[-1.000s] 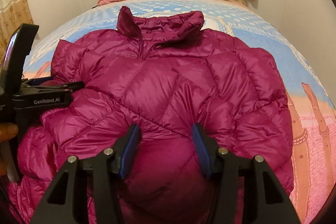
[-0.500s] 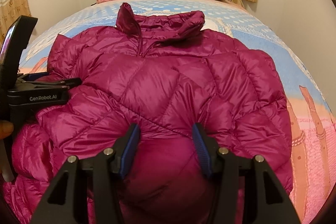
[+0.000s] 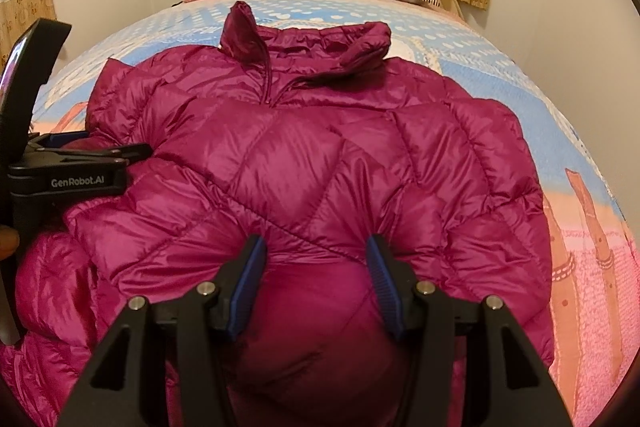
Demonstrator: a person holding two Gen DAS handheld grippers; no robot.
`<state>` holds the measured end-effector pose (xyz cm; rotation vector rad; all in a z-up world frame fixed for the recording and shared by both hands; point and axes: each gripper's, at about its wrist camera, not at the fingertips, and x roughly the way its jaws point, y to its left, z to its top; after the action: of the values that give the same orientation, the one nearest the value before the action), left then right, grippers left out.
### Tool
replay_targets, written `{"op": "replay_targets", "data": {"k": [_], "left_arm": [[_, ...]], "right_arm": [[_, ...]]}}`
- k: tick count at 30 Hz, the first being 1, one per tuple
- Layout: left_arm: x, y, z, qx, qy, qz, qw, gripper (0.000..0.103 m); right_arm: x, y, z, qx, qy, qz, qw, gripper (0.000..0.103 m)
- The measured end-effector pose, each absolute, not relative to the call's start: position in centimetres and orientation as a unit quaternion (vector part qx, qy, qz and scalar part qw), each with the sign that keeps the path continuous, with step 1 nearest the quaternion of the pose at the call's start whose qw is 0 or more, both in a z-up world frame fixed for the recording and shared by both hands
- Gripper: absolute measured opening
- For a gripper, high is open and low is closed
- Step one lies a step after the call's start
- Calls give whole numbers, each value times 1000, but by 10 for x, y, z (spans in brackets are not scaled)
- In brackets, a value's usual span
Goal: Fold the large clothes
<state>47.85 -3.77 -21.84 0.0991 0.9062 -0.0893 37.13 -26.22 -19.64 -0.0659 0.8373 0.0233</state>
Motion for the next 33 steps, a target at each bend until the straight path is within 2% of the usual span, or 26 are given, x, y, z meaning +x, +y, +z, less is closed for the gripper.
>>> {"op": "replay_targets", "data": {"k": [11,13,17,18,24,33], "left_arm": [[470,-27,-205,41,452,-45,890,102],[456,-17,-182,30,435,-56,898,102],[453,-8,-140,36,399,-68,914,102],[460,-7,-131,33,396,-68,915,102],[514,-22,-104,16,395,-59,917,102],[621,-56,-114,-2,437,-55,898,102]], "right_arm": [[371,-265,-191,-29,411,26,911,58],[366,-269,-179,-27,414,49,909,61],[365,-288,-138,-33,378,62,923,80],[372,-295,-130,-28,376,61,924,84],[441,-333,-112,0,392,37,919,84],[536,-350,-110,4,411,23,911,84]]}}
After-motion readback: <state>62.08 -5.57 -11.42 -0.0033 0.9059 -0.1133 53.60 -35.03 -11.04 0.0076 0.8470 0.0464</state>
